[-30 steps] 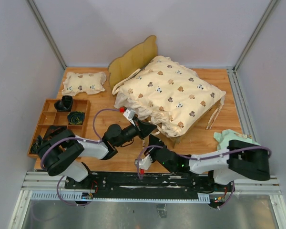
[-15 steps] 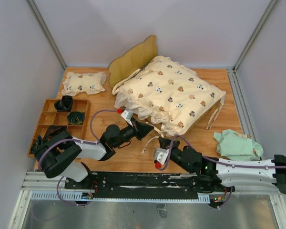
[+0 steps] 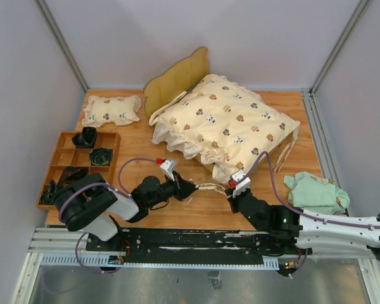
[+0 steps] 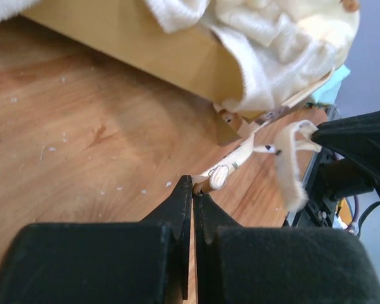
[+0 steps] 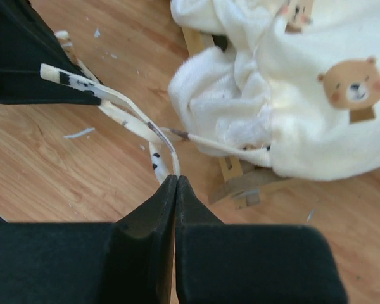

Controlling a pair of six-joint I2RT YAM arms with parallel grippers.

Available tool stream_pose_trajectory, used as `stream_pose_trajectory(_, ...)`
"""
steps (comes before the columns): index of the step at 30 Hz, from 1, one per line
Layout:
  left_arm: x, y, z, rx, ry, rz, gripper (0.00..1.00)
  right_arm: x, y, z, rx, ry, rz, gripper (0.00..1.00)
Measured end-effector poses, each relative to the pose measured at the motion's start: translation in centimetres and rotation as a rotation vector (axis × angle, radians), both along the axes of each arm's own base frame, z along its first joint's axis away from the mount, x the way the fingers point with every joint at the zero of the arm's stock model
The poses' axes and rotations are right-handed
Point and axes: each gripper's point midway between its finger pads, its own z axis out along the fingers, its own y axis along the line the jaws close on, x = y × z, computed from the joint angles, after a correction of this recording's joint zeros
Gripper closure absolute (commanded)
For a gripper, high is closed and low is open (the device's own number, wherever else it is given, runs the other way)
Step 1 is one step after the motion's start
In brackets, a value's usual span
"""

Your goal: Set up the pet bed

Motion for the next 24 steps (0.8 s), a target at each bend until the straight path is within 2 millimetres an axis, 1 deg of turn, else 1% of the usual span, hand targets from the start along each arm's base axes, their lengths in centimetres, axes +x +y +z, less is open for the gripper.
stream_pose_trajectory(2,-0.5,0.2,-0.9,0.017,0.024,0.000,1.00,-0.5,-0.5,-1.7,0.013,0.082,-0.045,1.00)
stream_pose_trajectory(5,-0.8,0.5,-1.6,0.027,0.044,0.007,1.00,-1.0,-0.6,-2.7,0.078,0.164,-0.093,1.00)
stream_pose_trajectory(8,-1.1,0.7,-2.0,0.027,0.062,0.016,1.00,-1.3,-0.9,-3.2,0.160,0.220,-0.141,1.00)
stream_pose_trajectory(14,-1.4,0.7,-2.9,0.037,0.099,0.034,1.00,-1.7,-2.2,-4.3,0.314,0.304,-0.256,1.00)
stream_pose_trajectory(19,-1.4,1.0,-4.3,0.057,0.144,0.058,1.00,-2.2,-2.7,-4.2,0.423,0.364,-0.312,1.00)
stream_pose_trajectory(22,-1.4,1.0,-4.4,0.056,0.155,0.064,1.00,-2.6,-3.2,-4.6,0.471,0.406,-0.353,1.00)
stream_pose_trajectory(24,-1.2,1.0,-4.3,0.050,0.152,0.070,1.00,-2.8,-3.6,-5.2,0.491,0.427,-0.386,1.00)
